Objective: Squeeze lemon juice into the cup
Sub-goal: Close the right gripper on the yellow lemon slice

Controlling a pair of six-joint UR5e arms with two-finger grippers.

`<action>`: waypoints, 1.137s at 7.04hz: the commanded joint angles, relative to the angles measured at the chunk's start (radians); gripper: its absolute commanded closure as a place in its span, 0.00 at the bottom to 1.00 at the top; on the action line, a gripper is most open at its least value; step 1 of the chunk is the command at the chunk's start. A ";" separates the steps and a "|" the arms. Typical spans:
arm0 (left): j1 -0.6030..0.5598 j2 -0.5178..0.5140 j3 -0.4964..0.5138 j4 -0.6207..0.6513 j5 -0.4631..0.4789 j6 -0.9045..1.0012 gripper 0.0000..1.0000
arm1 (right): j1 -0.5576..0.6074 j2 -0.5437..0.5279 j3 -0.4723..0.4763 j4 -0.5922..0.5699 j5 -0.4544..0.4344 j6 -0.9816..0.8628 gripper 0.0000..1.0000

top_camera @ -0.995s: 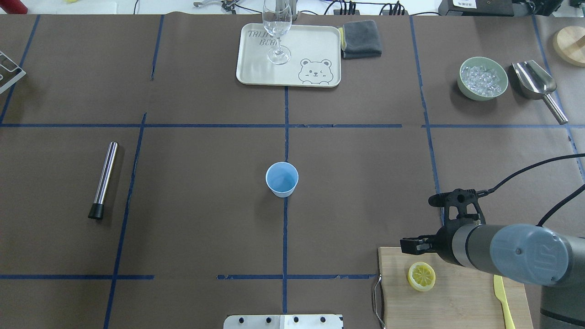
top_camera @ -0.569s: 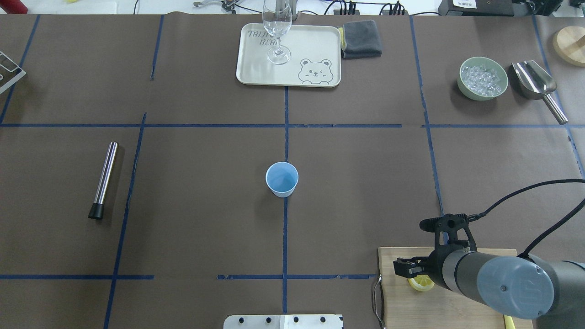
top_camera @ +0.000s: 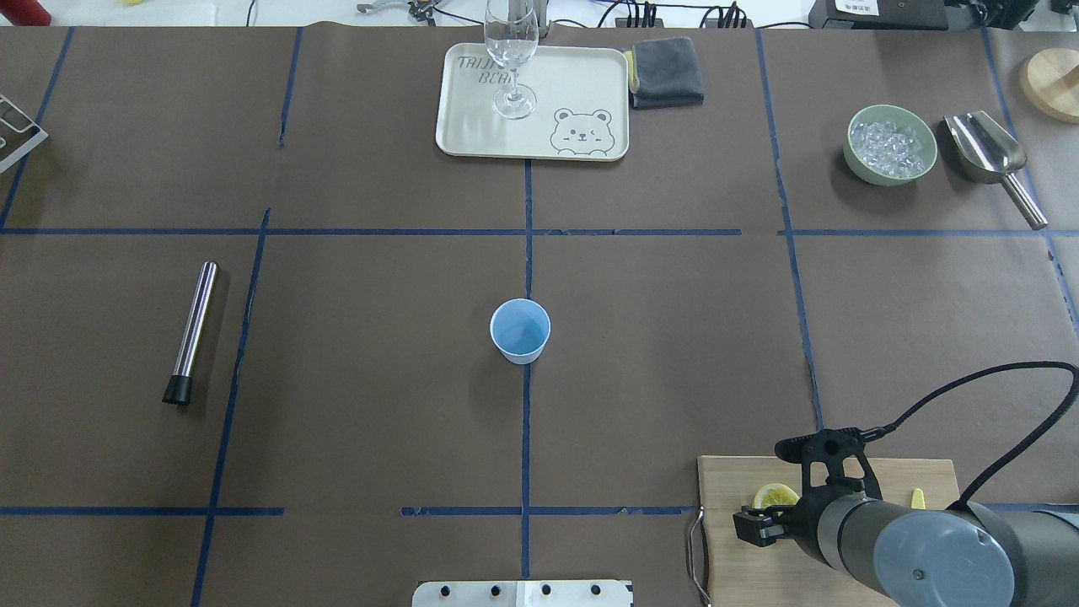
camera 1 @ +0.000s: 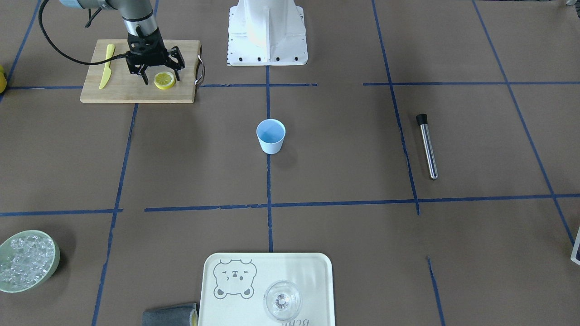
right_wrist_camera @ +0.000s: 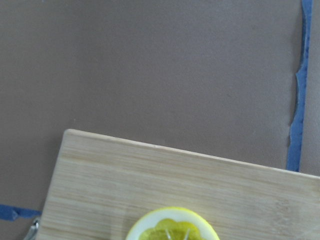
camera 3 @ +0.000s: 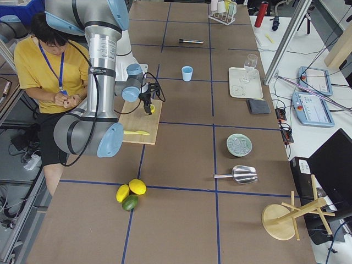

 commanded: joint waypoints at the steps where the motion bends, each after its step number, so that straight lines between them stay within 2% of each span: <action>1: 0.000 0.000 0.000 -0.001 0.000 0.000 0.00 | -0.008 -0.004 0.000 0.001 -0.003 0.000 0.01; 2: 0.000 0.000 0.000 0.000 0.000 0.000 0.00 | -0.010 0.001 0.000 0.004 -0.003 0.002 0.13; 3: 0.000 0.000 0.000 0.000 0.000 0.000 0.00 | -0.008 0.004 0.002 0.007 -0.003 0.002 0.17; 6: 0.000 0.000 0.000 -0.001 0.000 0.000 0.00 | -0.010 0.011 0.006 0.010 -0.006 0.002 0.18; 8: 0.000 0.000 -0.002 -0.001 0.001 0.000 0.00 | -0.008 0.010 0.006 0.010 -0.011 0.002 0.30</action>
